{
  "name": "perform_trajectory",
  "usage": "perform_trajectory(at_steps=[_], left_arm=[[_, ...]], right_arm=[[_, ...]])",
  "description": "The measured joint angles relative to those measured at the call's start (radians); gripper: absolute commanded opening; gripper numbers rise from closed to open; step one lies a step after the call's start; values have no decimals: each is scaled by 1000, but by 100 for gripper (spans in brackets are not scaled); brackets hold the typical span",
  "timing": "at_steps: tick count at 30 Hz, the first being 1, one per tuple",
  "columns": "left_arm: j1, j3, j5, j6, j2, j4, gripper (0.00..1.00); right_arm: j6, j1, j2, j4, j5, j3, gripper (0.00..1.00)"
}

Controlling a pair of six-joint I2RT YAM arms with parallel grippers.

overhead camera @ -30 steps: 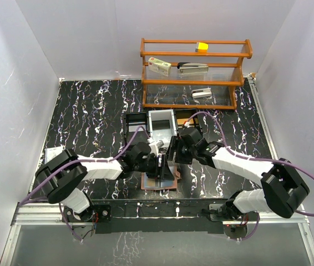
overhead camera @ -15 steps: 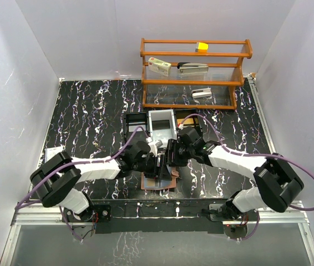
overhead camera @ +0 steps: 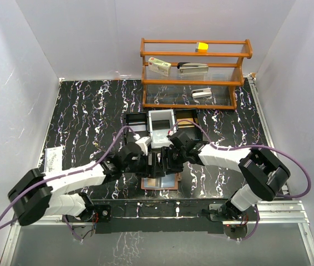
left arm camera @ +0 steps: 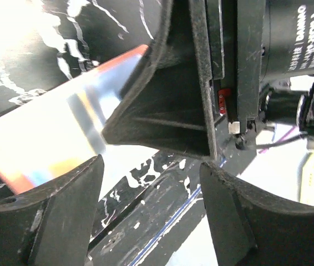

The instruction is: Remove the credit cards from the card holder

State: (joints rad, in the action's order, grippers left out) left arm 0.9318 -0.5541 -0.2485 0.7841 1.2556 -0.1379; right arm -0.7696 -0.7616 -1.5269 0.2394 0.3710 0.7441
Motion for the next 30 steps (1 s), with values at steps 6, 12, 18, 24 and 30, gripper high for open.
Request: perform_trajectory(at_steps=[6, 12, 18, 24, 30], left_arm=[[-1, 0, 221, 27, -217, 185, 83], [-11, -3, 388, 85, -262, 384, 86], [-27, -3, 474, 161, -261, 501, 95], [-63, -3, 518, 216, -330, 556, 99], [-81, 0, 565, 250, -402, 596, 99]], right_arm=[[16, -47, -27, 43, -60, 42, 54], [6, -140, -60, 99, -191, 119, 57], [-20, -172, -61, 111, -262, 137, 61], [-26, -196, -73, 137, -306, 167, 63], [-32, -228, -103, 163, -348, 203, 64]])
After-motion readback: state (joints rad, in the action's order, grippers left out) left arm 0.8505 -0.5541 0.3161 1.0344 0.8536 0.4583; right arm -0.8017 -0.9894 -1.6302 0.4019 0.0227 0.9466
